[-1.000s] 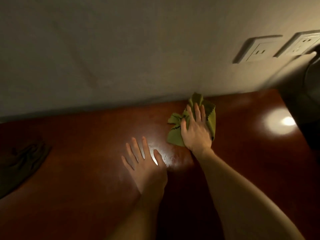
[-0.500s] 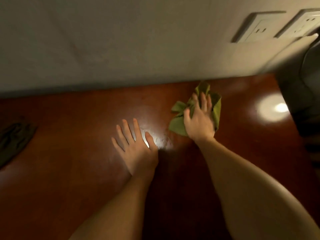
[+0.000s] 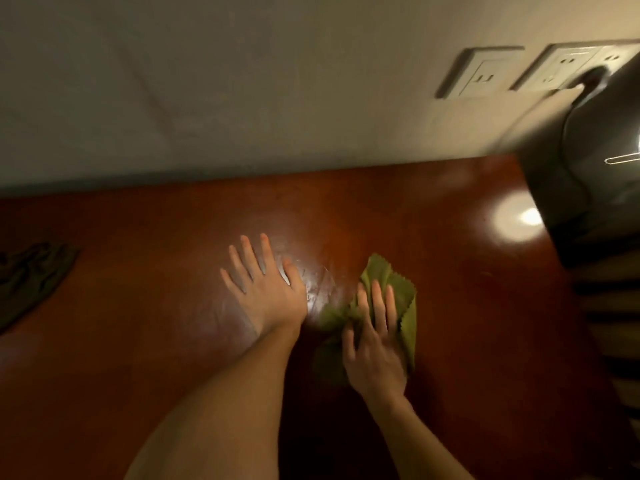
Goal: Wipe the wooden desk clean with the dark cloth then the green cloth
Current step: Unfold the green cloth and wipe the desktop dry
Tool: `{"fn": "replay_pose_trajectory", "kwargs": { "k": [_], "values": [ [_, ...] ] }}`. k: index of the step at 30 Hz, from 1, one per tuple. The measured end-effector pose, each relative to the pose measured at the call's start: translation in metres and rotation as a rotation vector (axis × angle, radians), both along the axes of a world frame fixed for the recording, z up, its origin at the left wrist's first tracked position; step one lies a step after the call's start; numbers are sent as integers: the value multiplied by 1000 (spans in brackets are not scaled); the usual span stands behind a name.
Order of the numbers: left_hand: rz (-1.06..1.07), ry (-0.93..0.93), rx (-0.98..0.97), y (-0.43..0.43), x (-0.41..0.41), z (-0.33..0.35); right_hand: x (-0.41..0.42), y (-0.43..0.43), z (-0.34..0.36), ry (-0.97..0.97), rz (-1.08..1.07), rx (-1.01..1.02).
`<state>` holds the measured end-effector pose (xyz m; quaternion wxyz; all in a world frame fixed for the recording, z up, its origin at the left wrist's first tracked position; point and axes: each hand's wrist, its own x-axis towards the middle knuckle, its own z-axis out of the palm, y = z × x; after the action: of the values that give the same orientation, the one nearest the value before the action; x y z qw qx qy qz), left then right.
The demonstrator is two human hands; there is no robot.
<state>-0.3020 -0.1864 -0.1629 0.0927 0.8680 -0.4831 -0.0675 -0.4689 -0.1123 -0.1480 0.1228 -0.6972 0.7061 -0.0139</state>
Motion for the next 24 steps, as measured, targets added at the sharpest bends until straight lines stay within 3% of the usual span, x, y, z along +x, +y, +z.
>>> {"fn": "replay_pose_trajectory", "kwargs": {
  "k": [6, 10, 13, 17, 20, 24],
  "values": [
    [6, 2, 8, 0, 0, -1, -9, -17, -4, -39, -43, 57],
    [16, 9, -7, 0, 1, -5, -18, -74, -1, -173, -74, 74],
    [17, -2, -22, 0, 1, -7, -22, -131, 0, -157, -74, 71],
    [32, -12, -52, -2, 0, -6, 30, -158, -2, -63, 144, 21],
    [25, -25, -41, -2, 2, -5, 84, -142, -3, -128, 323, 30],
    [31, 3, -31, -2, 1, -2, 45, -149, -2, -242, 391, 91]
  ]
}}
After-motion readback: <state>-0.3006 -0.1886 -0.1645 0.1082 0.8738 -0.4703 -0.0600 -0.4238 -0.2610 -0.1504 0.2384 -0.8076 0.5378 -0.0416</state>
